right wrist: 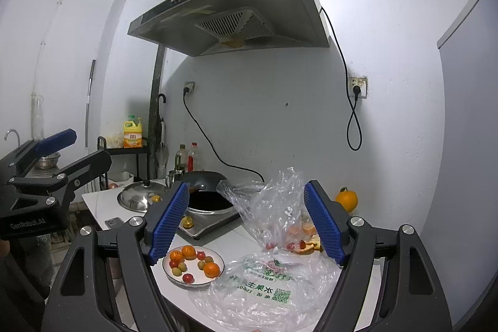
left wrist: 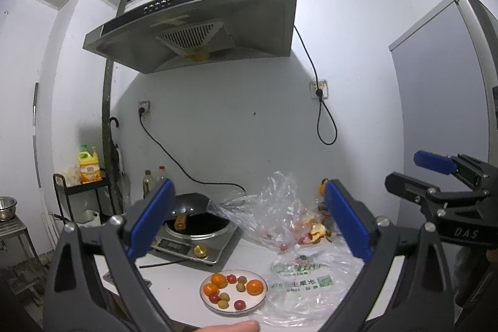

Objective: Organize fruits

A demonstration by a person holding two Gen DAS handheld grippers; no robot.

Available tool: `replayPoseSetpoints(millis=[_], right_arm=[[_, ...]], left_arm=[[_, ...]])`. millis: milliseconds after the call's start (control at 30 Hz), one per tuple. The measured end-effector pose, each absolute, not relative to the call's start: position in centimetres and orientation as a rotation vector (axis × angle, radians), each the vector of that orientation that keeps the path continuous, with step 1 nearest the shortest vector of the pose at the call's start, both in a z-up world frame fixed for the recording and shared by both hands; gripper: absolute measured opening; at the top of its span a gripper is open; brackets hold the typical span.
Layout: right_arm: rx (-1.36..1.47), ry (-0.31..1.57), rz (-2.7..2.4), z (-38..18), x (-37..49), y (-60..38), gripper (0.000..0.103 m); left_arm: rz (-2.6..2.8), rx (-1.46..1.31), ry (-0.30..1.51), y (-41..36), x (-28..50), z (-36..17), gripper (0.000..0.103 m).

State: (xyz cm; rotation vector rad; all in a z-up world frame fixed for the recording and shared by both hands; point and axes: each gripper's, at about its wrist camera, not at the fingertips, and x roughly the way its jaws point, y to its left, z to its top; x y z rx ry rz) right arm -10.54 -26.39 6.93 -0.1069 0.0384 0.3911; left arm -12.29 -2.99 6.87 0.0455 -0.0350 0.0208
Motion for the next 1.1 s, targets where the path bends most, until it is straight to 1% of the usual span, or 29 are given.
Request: replayPoseSetpoints(millis=[1100], right_arm=[[-0.110,0.060,0.391,6.26,-9.73,-26.23,0.079]], left_arm=[[-0.002,0.028,-0.012,-3.45,-11.67,6.16,0.098]])
